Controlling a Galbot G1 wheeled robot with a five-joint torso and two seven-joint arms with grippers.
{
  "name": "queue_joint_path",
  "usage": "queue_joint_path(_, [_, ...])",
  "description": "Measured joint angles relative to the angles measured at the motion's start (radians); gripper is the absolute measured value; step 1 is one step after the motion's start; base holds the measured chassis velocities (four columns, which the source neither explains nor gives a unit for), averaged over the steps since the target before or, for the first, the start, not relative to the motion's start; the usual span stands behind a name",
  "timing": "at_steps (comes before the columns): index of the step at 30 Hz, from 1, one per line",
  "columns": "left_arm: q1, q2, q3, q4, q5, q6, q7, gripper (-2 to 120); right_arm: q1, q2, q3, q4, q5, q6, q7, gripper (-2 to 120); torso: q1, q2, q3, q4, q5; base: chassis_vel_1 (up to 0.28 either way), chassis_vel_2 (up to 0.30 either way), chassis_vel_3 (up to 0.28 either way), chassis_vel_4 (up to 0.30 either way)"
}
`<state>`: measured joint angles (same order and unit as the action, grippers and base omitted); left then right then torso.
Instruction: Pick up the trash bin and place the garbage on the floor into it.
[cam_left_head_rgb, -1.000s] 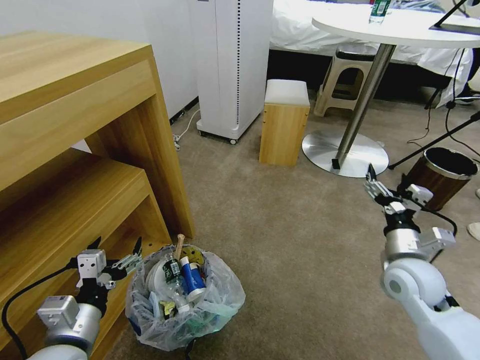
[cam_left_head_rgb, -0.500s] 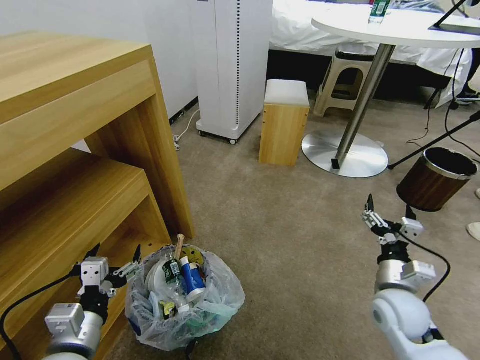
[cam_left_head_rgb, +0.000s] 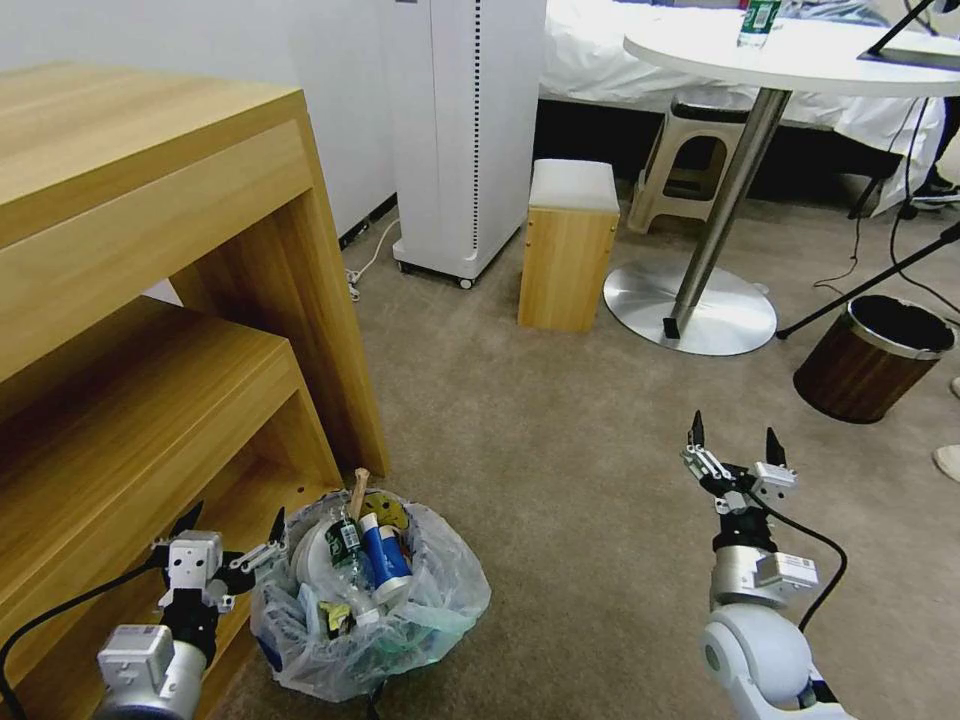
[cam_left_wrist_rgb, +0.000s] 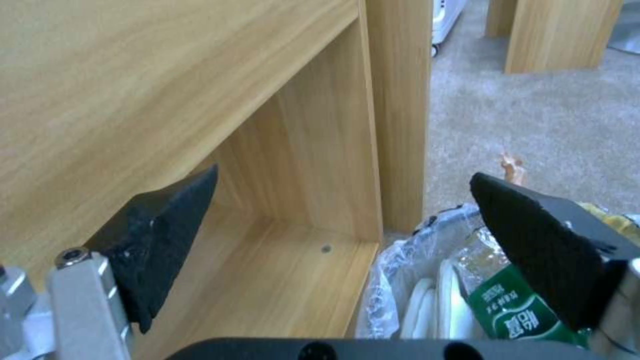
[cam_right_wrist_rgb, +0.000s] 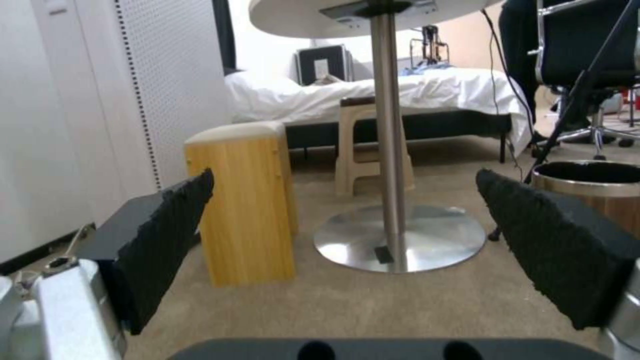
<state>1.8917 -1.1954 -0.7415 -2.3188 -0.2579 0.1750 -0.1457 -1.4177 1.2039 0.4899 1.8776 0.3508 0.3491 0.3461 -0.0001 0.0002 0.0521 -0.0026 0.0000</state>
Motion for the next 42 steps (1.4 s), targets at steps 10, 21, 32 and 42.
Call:
queue_joint_path(10, [-0.009,0.001,-0.001,0.001,-0.012,0.011,-0.002,100,-0.005,-0.006,0.012,0.007,0.009,-0.005,-0.021,100,0.000,0.000,0.000,-0.0001,0.0000,0.000,0.000,0.000,0.000])
queue_joint_path(21, [-0.009,0.001,-0.002,0.001,-0.013,0.012,-0.003,100,-0.005,-0.007,0.012,0.007,0.011,-0.007,-0.021,100,0.000,0.000,0.000,-0.0001,0.0000,0.000,0.000,0.000,0.000])
queue_joint_path(32, [-0.009,0.001,-0.002,0.001,-0.013,0.013,-0.003,100,-0.004,-0.008,0.012,0.008,0.011,-0.008,-0.020,100,0.000,0.000,0.000,0.0000,0.0000,0.000,0.000,0.000,0.000])
queue_joint_path(42, [-0.009,0.001,-0.002,0.001,-0.013,0.013,-0.003,100,-0.004,-0.008,0.012,0.009,0.012,-0.008,-0.020,100,0.000,0.000,0.000,-0.0001,0.0000,0.000,0.000,0.000,0.000])
